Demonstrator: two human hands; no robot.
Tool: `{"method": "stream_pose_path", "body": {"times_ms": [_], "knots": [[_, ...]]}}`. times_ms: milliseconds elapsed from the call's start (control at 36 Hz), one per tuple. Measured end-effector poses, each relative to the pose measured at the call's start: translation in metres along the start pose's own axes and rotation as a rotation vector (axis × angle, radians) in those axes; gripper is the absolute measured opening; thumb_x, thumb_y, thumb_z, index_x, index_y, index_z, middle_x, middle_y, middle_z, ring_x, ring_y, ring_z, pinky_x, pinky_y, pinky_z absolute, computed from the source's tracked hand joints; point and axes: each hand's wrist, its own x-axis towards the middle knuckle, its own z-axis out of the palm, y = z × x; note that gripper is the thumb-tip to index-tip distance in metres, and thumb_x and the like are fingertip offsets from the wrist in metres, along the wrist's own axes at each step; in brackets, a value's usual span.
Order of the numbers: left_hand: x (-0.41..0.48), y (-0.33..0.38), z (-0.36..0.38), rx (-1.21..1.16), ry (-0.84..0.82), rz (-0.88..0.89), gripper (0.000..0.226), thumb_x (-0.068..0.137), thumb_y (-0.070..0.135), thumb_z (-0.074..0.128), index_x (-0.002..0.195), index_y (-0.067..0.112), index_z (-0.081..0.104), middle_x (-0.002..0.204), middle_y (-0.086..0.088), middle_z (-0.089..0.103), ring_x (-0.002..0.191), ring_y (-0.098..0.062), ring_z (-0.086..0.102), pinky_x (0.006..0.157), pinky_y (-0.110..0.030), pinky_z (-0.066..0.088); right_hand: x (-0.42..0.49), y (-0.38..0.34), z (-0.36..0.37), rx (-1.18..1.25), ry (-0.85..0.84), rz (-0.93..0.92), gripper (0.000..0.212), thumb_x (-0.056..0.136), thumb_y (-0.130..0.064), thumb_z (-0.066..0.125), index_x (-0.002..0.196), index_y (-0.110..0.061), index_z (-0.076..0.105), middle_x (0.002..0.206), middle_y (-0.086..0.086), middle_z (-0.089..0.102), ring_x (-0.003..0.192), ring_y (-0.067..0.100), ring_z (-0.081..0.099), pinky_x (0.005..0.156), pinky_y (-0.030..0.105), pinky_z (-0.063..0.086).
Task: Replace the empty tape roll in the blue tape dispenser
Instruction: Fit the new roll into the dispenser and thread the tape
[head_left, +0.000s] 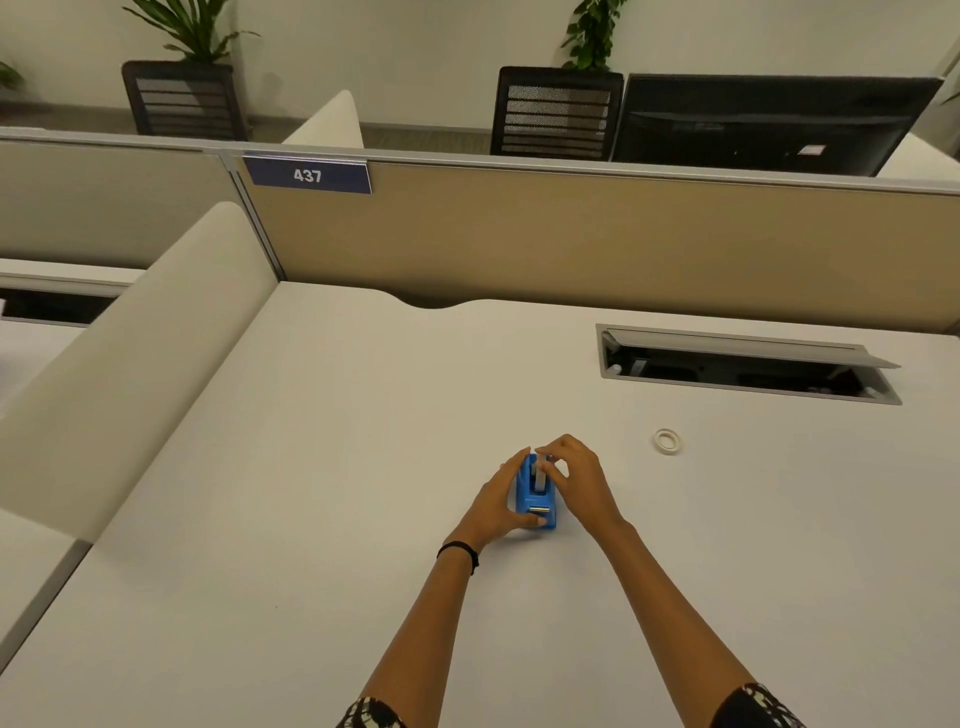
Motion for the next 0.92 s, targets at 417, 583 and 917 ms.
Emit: {"method": "stream_pose_path", "body": {"times_ms": [417, 583, 917], "knots": [[0.001, -0.001, 0.001, 0.002, 0.006, -0.007, 0.095, 0.072, 0.024, 0.077, 0.144, 0.027, 0.015, 0.153, 0.001, 0.024, 0.138, -0.018, 0.026, 0.102, -0.021, 0.021, 0.017, -0.006, -0.006, -0.04, -0.068, 0.084, 0.014, 0.085, -0.009, 0.06, 0.091, 0.003, 0.065, 0.099, 0.022, 0.063, 0.091, 0.031, 0.06, 0.081, 0.031, 0.048], [0.0, -0.001, 0.001, -0.004, 0.006, -0.005, 0.095, 0.073, 0.024, 0.077, 0.144, 0.025, 0.015, 0.153, 0.001, 0.024, 0.138, -0.018, 0.026, 0.107, -0.026, 0.022, 0.017, -0.008, -0.003, -0.076, -0.078, 0.102, 0.012, 0.087, -0.009, 0.056, 0.089, 0.003, 0.06, 0.098, 0.023, 0.062, 0.085, 0.031, 0.058, 0.077, 0.03, 0.046], [0.002, -0.003, 0.001, -0.004, 0.007, -0.021, 0.096, 0.072, 0.024, 0.078, 0.144, 0.027, 0.015, 0.152, 0.003, 0.026, 0.137, -0.015, 0.027, 0.1, -0.017, 0.02, 0.01, 0.003, 0.004, -0.074, -0.215, 0.155, 0.007, 0.094, -0.009, 0.041, 0.095, -0.015, 0.039, 0.1, 0.005, 0.04, 0.08, 0.013, 0.039, 0.074, 0.018, 0.03]]}}
